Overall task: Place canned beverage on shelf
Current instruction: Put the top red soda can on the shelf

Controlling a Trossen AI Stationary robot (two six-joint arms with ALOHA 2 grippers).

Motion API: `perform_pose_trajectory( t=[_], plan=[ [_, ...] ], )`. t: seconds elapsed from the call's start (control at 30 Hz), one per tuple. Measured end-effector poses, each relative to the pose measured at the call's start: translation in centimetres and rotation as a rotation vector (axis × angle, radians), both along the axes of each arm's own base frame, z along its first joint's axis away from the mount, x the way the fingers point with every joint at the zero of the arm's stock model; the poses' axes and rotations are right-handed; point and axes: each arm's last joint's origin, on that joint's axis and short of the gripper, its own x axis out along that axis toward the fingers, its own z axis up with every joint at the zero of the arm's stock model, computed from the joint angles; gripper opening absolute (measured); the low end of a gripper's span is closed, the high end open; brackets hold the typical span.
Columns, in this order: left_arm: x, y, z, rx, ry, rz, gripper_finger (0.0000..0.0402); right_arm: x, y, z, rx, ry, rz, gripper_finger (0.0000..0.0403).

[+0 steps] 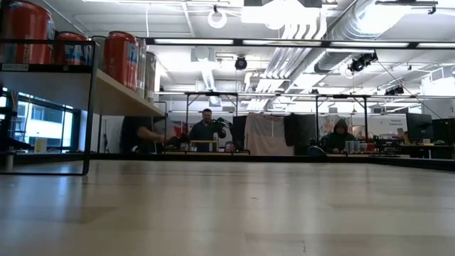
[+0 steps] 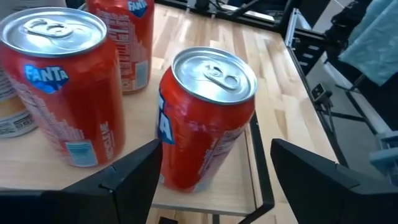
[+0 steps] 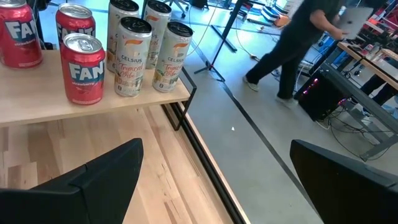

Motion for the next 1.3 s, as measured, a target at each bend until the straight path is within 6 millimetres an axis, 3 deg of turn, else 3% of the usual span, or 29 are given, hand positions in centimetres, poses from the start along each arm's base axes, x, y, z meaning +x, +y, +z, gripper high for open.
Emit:
perform_pose_trajectory(
  t=[0.53, 0.97, 1.13, 1.3],
  plan=[
    [-0.1, -0.1, -0.1, 0.001, 0.009, -0.048, 0.0367, 0.0, 0.0, 0.0, 0.000, 0.000, 0.000, 0.0392],
    [1.0, -0.1, -0.7, 0.139, 0.025, -0.043, 0.0370, 0.0, 0.0, 0.0, 0.000, 0.000, 0.000, 0.0392],
    [2.2, -0.2, -1.1, 0.088, 0.011, -0.015, 0.0370, 0.0, 0.0, 0.0, 0.000, 0.000, 0.000, 0.0392],
    [2.2, -0.1, -1.2, 0.019, 0.018, 0.078, 0.0370, 0.0, 0.0, 0.0, 0.000, 0.000, 0.000, 0.0392]
  ],
)
